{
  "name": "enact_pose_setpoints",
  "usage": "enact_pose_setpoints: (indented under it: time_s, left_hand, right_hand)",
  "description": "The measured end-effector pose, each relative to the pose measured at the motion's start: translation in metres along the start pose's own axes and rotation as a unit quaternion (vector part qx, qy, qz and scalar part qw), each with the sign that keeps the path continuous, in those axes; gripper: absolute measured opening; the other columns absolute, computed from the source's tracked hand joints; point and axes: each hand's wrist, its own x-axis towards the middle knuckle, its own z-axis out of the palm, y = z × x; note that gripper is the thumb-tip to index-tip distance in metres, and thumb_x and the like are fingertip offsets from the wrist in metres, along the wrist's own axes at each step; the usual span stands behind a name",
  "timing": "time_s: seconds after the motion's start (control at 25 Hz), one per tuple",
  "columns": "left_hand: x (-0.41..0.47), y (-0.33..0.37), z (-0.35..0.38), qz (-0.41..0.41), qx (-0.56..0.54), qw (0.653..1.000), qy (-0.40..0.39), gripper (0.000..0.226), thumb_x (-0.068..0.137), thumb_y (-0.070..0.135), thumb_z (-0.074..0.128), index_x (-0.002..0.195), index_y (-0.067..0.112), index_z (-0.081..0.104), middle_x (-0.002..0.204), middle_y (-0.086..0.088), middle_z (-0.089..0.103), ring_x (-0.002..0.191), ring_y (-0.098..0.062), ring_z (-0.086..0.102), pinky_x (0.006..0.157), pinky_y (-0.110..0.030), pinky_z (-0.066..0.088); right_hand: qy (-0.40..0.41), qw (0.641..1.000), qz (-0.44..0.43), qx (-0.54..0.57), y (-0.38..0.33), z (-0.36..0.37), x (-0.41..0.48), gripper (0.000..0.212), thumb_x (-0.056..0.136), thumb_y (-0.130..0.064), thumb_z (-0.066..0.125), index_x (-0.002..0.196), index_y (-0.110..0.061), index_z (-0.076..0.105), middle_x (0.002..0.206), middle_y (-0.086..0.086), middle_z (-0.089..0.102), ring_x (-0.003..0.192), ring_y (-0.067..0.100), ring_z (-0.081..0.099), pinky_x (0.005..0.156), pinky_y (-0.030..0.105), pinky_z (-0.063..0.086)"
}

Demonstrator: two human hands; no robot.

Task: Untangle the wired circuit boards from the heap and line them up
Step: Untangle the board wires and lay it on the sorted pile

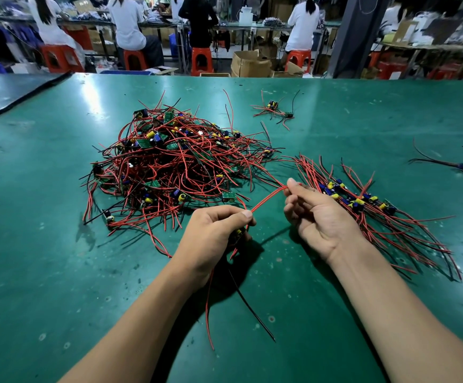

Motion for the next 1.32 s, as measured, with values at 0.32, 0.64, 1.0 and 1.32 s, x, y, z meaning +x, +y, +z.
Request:
enact_pose_setpoints:
  time_s: [0.32,0.64,1.0,1.32]
  left_hand:
    - [0.001,0.0,-0.004,0.007,-0.014,1.0,0.022,0.018,0.089,0.009,0.065,0.075,-0.001,0.071,0.057,-0.012,0.06,0.05,-0.017,0.054,0.053,-0.021,0.047]
    - [-0.001,0.004,-0.003,-0.028,-0.029,0.999,-0.013,0.021,0.092,0.012,0.061,0.074,0.005,0.07,0.06,-0.011,0.058,0.051,-0.017,0.053,0.053,-0.021,0.044]
    - [-0.003,0.004,0.001,-0.017,0.031,0.999,-0.031,0.021,0.092,0.016,0.063,0.076,0.003,0.07,0.057,-0.008,0.057,0.054,-0.019,0.047,0.053,-0.025,0.035]
    - [-0.001,0.003,0.001,-0.007,0.011,0.999,-0.047,0.02,0.092,0.011,0.063,0.081,-0.004,0.069,0.058,-0.005,0.058,0.05,-0.009,0.054,0.051,-0.015,0.042]
  right_hand:
    - [-0.023,0.997,-0.015,-0.075,-0.005,-0.004,-0.005,0.009,0.09,-0.005,0.065,0.089,-0.013,0.06,0.072,0.006,0.072,0.054,0.009,0.064,0.051,0.022,0.055]
    - [-0.191,0.973,0.022,-0.131,0.014,0.002,-0.008,0.02,0.076,-0.014,0.075,0.096,-0.015,0.078,0.074,-0.002,0.063,0.056,0.008,0.053,0.053,0.02,0.047]
    - [0.021,0.966,-0.185,-0.179,0.016,0.002,0.005,0.014,0.083,-0.014,0.078,0.073,-0.016,0.068,0.054,-0.005,0.055,0.043,0.007,0.046,0.039,0.018,0.034]
    - [-0.016,0.995,0.013,0.095,0.008,0.01,0.004,0.029,0.093,-0.022,0.063,0.069,-0.007,0.066,0.056,-0.003,0.047,0.036,0.004,0.039,0.036,0.015,0.034]
